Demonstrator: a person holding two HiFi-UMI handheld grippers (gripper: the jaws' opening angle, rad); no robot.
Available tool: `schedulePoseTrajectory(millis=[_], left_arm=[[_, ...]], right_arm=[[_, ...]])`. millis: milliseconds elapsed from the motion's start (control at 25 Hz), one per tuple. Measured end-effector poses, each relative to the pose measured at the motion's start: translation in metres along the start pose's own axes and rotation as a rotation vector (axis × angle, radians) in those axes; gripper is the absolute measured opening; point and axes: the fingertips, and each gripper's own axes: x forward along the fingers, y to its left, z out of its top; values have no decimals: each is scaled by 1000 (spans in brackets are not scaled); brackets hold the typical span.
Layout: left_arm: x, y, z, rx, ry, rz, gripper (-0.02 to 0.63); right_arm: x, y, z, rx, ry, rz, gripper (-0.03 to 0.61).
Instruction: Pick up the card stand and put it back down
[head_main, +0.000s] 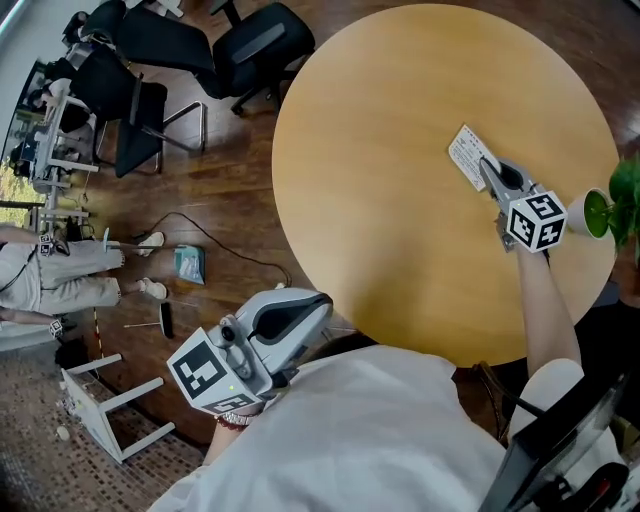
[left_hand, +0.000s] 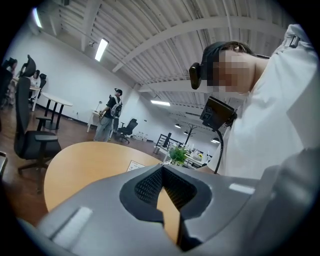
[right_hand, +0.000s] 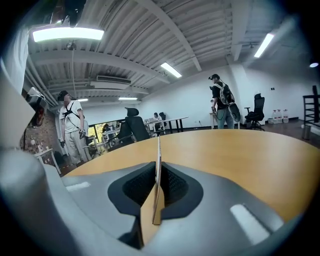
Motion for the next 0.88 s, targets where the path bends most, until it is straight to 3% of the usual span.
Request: schedulePoseTrajectory(millis=[200,520,720,880], left_arm=[[3,4,-1,-9,7,-9,-9],[-2,1,-3,-2,0,-8,-9],[-5,4,-7,-19,-21,-24,-9],[-9,-8,-3,-12,-46,-76,-9]], right_arm=[[7,1,-3,-23,35,10,72],[2,-1,-15,62,70,-7,226],[-26,-2,-44,142,108,-84,247],[-82,25,-60,186,103,-140,247]])
